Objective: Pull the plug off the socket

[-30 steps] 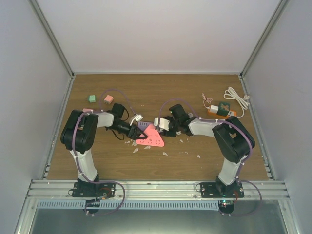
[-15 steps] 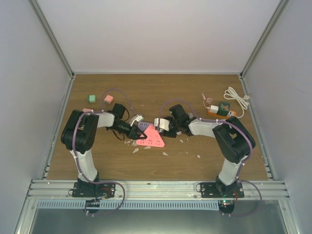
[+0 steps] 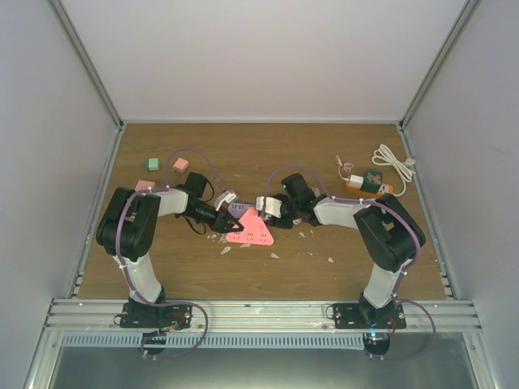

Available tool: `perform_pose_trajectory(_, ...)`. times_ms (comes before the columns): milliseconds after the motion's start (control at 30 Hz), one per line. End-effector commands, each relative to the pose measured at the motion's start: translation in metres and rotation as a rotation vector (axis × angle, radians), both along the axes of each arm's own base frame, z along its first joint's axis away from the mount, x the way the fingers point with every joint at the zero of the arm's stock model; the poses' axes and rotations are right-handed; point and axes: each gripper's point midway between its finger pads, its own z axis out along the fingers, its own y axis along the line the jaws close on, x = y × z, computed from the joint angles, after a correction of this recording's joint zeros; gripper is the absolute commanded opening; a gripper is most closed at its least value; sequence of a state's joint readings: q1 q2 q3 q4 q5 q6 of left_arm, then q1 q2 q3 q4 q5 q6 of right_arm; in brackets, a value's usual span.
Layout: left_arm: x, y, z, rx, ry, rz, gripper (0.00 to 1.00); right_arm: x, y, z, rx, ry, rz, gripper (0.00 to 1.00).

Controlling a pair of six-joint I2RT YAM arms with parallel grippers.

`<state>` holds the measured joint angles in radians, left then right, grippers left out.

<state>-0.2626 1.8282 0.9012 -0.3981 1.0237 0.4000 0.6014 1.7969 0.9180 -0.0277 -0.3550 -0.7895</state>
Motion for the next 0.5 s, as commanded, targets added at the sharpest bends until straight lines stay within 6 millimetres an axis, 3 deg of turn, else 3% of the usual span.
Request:
perform_pose_trajectory(0, 0.009, -0.007, 0.019, -0.025, -0.190, -0.044, 0.31, -0.002, 0.005, 0.008, 0.022, 0.007, -0.008, 0.33)
perform_pose_trajectory(333, 0.008, -0.009, 0.025, -0.015, -0.240, -0.048, 0.30, 0.001, 0.005, 0.011, 0.027, 0.003, -0.015, 0.33)
perform_pose_trajectory(467, 0.011, -0.007, 0.004, 0.017, -0.137, -0.026, 0.33, 0.001, 0.004, 0.008, 0.019, 0.004, -0.018, 0.33)
